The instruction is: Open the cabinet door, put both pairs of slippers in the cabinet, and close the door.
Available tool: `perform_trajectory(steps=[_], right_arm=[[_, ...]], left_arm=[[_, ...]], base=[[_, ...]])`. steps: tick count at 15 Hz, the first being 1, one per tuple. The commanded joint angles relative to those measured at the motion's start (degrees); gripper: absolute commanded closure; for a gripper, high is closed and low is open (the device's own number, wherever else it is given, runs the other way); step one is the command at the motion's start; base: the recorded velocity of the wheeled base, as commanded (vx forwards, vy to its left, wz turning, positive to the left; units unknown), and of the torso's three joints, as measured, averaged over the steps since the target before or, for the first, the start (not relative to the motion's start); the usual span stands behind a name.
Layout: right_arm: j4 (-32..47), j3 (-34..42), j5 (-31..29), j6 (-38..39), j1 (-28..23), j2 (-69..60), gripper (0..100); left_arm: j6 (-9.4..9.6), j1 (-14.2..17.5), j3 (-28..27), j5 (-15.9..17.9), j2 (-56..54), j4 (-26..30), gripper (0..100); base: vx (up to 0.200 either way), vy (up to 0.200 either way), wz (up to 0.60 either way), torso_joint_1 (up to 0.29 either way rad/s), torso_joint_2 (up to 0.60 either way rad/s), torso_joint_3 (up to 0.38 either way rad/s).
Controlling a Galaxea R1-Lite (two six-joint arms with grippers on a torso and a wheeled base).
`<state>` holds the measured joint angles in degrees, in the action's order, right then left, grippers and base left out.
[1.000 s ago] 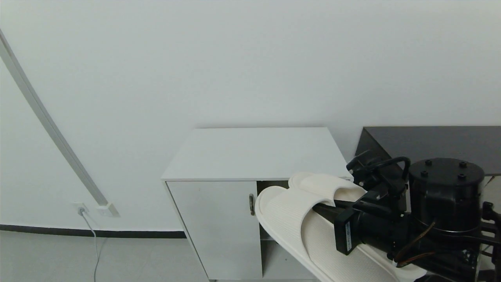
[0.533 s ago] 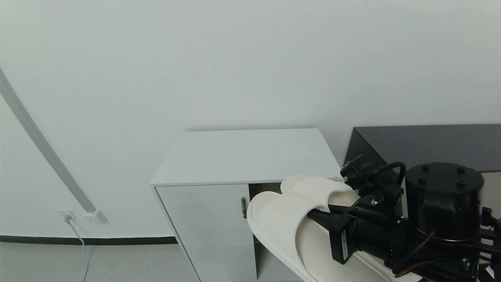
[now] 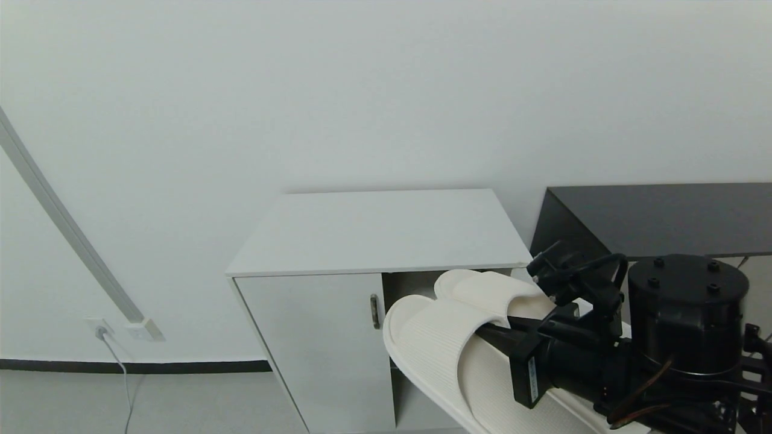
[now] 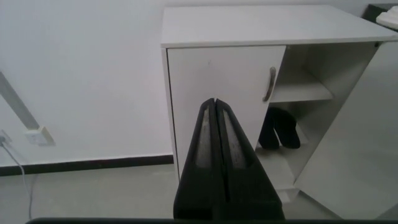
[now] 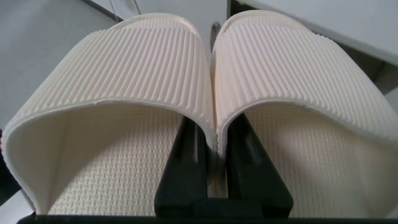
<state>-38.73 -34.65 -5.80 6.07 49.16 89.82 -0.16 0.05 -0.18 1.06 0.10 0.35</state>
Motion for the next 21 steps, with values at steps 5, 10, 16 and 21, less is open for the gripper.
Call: perform_trajectory(steps=[5,10,16,21], right_arm=[[0.1,0.5,0.1,-0.1,0.1,0.2,100],[0.1,0.8,0.0,-0.1,0.5,0.2,100],[0.1,0.9,-0.1,-0.4,0.6,0.0,100],[-0.7,1.2,0.1,-0.4,0.8,0.1,100]], left_arm=[[-0.02,0.0,0.0,0.0,0.0,0.0,100],[-0.02,0.0,0.0,0.0,0.1,0.0,100],[-0.02,0.0,0.0,0.0,0.0,0.0,100],[-0.02,0.0,0.0,0.1,0.1,0.0,100]], base=[[0.0,0.0,0.0,-0.183,0.43,0.245],[0.0,0.0,0.0,-0.226,0.55,0.318],[0.0,0.0,0.0,-0.197,0.52,0.322],[0.0,0.0,0.0,-0.165,0.49,0.326]])
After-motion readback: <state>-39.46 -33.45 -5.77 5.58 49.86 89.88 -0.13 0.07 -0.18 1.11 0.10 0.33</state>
